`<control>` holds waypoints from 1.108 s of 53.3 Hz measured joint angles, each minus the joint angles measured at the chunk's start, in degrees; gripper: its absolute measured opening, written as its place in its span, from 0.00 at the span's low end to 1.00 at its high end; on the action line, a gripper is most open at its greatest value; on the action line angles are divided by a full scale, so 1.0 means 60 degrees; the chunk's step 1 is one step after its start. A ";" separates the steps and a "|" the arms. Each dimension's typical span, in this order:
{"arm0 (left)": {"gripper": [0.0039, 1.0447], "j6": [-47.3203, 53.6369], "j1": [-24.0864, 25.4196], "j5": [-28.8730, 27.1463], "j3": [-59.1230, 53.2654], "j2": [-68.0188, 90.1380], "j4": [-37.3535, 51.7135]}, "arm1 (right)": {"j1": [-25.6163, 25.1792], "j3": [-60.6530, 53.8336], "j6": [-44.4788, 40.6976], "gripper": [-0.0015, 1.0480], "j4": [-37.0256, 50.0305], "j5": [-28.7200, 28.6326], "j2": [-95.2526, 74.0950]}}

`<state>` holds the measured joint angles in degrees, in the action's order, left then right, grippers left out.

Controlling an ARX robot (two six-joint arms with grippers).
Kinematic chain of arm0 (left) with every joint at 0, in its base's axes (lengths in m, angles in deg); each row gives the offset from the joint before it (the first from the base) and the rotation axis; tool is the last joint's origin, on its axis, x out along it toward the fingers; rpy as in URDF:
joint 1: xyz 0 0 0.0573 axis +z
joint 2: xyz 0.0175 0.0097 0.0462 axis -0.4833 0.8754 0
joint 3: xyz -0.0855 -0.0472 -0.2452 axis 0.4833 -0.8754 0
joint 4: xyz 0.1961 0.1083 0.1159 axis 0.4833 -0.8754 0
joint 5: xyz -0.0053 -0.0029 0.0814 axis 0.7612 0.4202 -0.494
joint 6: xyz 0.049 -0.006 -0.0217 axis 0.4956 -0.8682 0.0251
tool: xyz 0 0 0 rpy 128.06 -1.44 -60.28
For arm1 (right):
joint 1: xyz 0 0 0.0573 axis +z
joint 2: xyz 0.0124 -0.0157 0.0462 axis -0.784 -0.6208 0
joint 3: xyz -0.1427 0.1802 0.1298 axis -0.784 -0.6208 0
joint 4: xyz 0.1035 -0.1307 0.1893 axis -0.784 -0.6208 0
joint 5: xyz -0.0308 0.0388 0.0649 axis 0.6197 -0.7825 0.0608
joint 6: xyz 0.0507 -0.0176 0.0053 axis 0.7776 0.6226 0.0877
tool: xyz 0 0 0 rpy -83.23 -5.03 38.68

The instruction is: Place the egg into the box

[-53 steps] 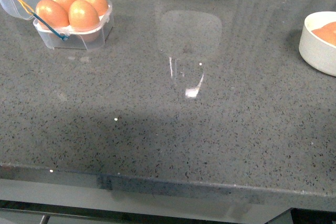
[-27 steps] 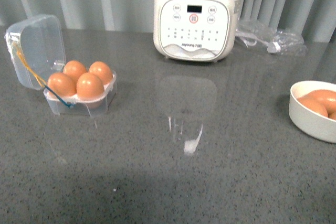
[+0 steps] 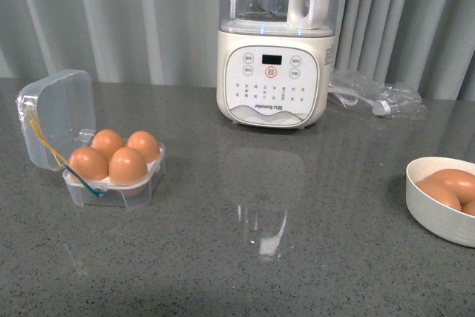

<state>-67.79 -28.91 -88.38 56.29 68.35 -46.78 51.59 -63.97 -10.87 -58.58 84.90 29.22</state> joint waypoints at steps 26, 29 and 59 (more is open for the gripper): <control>0.94 0.0000 0.0000 0.0000 0.0000 0.0000 0.0000 | 0.0004 0.0000 0.0007 0.93 0.0000 0.0000 0.0000; 0.94 0.0000 0.0000 -0.0004 0.0000 0.0000 0.0000 | 0.0000 0.0000 0.0007 0.93 0.0000 0.0000 0.0000; 0.94 -0.1581 0.0980 0.0047 0.1993 0.3399 -0.2918 | 0.0000 0.0000 0.0007 0.93 0.0000 0.0000 0.0000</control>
<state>-77.27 -23.04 -88.09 68.25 88.74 -64.28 51.59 -63.97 -10.83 -58.58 84.90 29.22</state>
